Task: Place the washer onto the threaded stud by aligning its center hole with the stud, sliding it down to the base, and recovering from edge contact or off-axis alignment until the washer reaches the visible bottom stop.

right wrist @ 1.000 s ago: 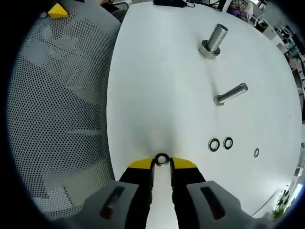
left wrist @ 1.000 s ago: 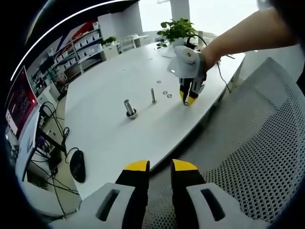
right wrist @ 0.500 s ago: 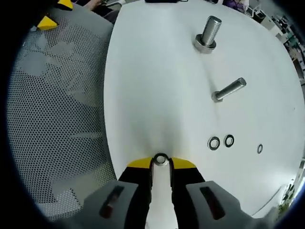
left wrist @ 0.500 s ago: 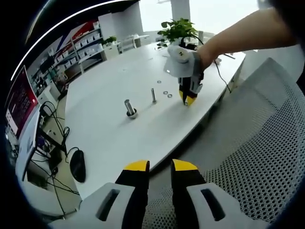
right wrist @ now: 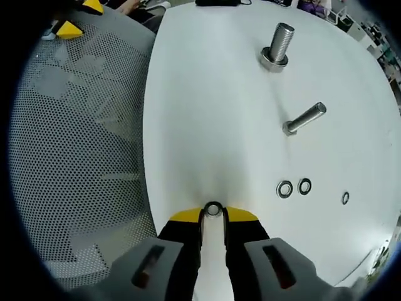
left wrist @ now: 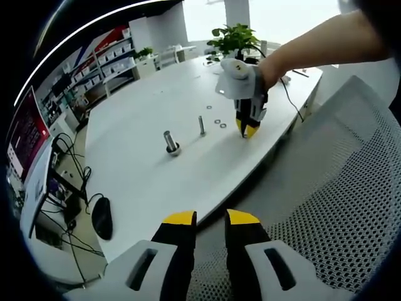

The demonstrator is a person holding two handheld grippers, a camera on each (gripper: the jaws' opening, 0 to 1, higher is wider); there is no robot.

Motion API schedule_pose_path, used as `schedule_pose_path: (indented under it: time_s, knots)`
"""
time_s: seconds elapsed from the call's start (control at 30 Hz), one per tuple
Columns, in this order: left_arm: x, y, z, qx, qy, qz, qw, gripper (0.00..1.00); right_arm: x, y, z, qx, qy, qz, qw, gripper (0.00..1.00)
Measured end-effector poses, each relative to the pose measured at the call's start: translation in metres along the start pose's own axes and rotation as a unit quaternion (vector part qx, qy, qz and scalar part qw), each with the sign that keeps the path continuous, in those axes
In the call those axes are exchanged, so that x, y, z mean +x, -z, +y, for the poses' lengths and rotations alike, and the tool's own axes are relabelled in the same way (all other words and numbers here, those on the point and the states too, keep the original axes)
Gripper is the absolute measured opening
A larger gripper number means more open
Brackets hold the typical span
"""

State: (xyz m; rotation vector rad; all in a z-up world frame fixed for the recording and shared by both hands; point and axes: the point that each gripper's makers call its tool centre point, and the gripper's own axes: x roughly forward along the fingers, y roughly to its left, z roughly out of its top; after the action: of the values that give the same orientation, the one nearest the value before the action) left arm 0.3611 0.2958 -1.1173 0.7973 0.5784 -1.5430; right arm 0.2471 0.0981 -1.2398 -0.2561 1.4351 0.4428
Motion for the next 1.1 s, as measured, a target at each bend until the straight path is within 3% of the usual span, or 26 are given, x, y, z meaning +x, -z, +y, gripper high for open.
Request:
schedule_pose_path:
  time_s: [0.17, 0.4, 0.57, 0.63, 0.9, 0.97, 1.1]
  knots:
    - [0.000, -0.001, -0.001, 0.002, 0.003, -0.001, 1.0000, 0.15, 0.001, -0.001, -0.006, 0.006, -0.004, -0.001, 1.0000, 0.14]
    - [0.000, -0.001, -0.001, 0.001, 0.003, -0.001, 1.0000, 0.15, -0.018, -0.011, -0.009, -0.003, 0.006, -0.010, 0.9999, 0.14]
    - [0.000, 0.000, -0.001, 0.001, 0.002, -0.001, 1.0000, 0.15, -0.033, -0.025, -0.016, -0.023, 0.029, -0.017, 0.9992, 0.14]
    - [0.000, -0.001, -0.001, 0.001, 0.002, -0.002, 1.0000, 0.15, -0.041, -0.032, -0.025, -0.024, 0.053, -0.025, 0.9980, 0.14]
    - [0.000, -0.001, -0.001, 0.001, 0.001, -0.002, 1.0000, 0.16, -0.057, -0.056, -0.046, -0.015, 0.108, -0.064, 0.9920, 0.14]
    - [0.000, -0.001, 0.000, 0.002, 0.000, -0.001, 1.0000, 0.16, -0.059, -0.066, -0.062, -0.007, 0.122, -0.077, 0.9895, 0.14]
    - [0.000, 0.000, 0.000, 0.002, 0.001, 0.000, 1.0000, 0.16, -0.065, -0.075, -0.068, 0.006, 0.130, -0.092, 0.9873, 0.14]
